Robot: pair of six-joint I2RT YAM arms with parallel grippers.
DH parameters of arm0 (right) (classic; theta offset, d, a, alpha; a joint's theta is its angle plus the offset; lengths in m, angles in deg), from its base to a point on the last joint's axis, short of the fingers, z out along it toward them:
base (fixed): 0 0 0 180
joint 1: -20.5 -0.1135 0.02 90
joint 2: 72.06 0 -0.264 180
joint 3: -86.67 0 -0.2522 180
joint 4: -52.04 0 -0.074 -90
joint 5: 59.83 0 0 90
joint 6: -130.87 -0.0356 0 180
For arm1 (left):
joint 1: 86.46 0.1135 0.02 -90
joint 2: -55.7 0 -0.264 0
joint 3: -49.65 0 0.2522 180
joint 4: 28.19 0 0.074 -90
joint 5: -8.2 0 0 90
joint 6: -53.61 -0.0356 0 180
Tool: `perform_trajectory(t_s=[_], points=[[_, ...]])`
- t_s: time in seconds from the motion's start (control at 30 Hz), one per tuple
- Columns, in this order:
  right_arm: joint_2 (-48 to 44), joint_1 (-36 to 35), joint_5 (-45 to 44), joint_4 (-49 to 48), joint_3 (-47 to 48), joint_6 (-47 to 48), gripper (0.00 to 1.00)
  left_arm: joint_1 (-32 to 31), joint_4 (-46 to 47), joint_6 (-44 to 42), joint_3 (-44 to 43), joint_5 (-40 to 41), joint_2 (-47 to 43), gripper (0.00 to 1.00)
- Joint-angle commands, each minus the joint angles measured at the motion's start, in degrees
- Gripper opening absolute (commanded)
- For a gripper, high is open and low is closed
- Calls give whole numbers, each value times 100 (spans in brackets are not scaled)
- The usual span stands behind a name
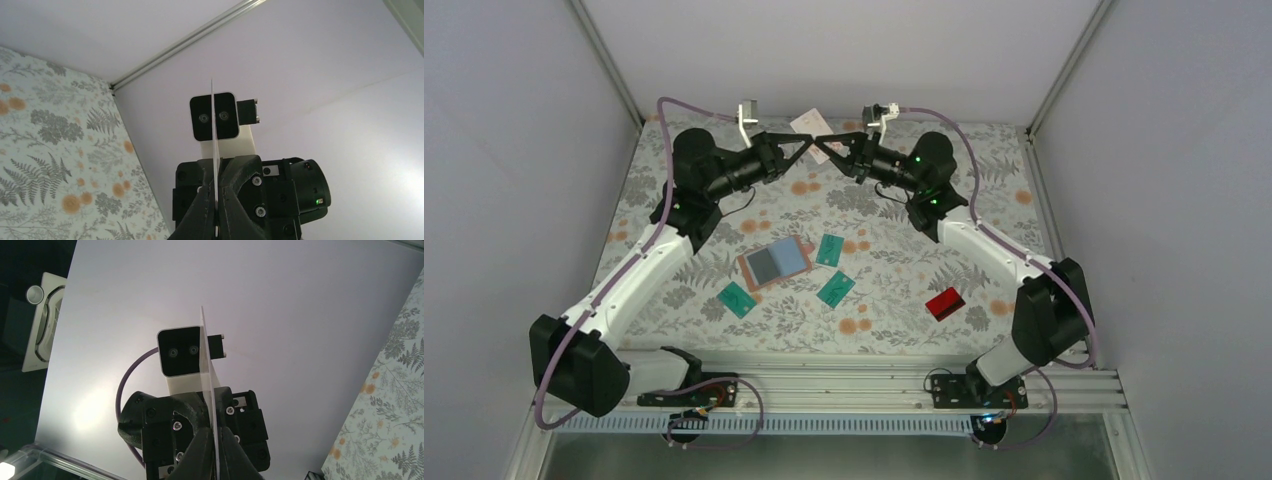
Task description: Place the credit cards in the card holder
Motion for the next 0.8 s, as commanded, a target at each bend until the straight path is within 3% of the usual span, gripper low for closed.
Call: perform_trajectory(t_s=[0.0, 0.1, 0.13, 0.2, 0.27, 0.37, 0.53, 0.77], points=[[120, -75, 55, -252, 222, -44, 4, 22, 274, 47, 44, -143, 21, 2], [192, -69, 174, -19, 308, 51, 4, 86, 107, -39, 99, -135, -63, 2], [229, -48, 234, 398, 424, 249, 12, 143, -103, -154, 91, -102, -104, 2], [292, 8, 336, 1617, 795, 1078, 36, 338, -1332, -621, -102, -6, -151, 2], [464, 84, 295, 3119, 1312, 2116, 51, 563, -2506, -1281, -202, 122, -197, 2], [866, 109, -46, 4966, 1981, 3537, 54, 904, -3322, -2037, 294, 217, -554, 2], [1446, 4, -292, 5972, 2123, 4581, 55, 1471, -3743, -2716, 1315, -122, -881, 2], [2584, -604, -2135, 7910, 2917, 6024, 60, 1735, -3858, -3335, 1626, -132, -412, 2]])
